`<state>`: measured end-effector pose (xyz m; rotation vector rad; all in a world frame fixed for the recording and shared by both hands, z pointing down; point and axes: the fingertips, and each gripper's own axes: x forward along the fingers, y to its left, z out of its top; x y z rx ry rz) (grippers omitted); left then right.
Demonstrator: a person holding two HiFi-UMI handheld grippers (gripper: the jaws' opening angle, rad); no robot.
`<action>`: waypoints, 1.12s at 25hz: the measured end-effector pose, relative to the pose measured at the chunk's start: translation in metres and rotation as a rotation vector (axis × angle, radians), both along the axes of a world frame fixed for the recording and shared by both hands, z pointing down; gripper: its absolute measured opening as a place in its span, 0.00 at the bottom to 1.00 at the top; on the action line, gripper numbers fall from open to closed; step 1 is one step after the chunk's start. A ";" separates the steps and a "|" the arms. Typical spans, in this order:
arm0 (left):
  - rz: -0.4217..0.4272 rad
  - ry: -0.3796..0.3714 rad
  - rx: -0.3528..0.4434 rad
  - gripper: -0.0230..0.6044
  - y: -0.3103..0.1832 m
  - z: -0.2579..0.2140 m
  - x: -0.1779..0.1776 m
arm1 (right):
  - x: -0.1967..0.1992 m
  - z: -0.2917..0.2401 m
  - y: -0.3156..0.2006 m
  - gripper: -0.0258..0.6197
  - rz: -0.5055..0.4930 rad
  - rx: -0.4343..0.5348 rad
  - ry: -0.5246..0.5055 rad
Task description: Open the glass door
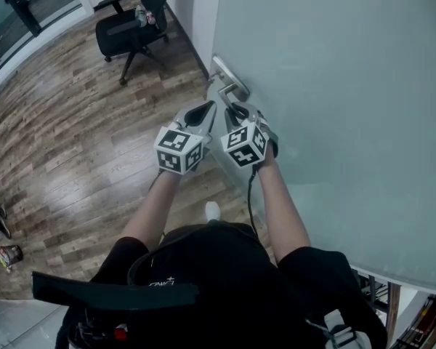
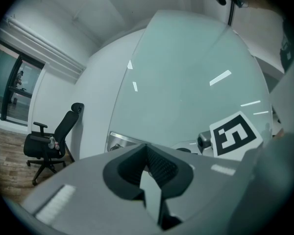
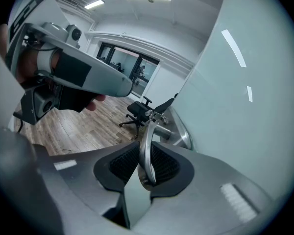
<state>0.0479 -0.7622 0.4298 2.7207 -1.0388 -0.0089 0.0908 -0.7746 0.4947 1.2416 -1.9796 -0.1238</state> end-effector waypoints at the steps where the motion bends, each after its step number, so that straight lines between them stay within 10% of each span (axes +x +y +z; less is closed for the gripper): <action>1: 0.000 0.001 -0.001 0.04 0.000 0.000 0.001 | 0.001 0.000 0.000 0.16 0.003 0.003 0.001; 28: -0.028 -0.008 -0.020 0.03 -0.013 0.005 0.020 | 0.037 -0.003 -0.028 0.16 0.073 0.014 -0.006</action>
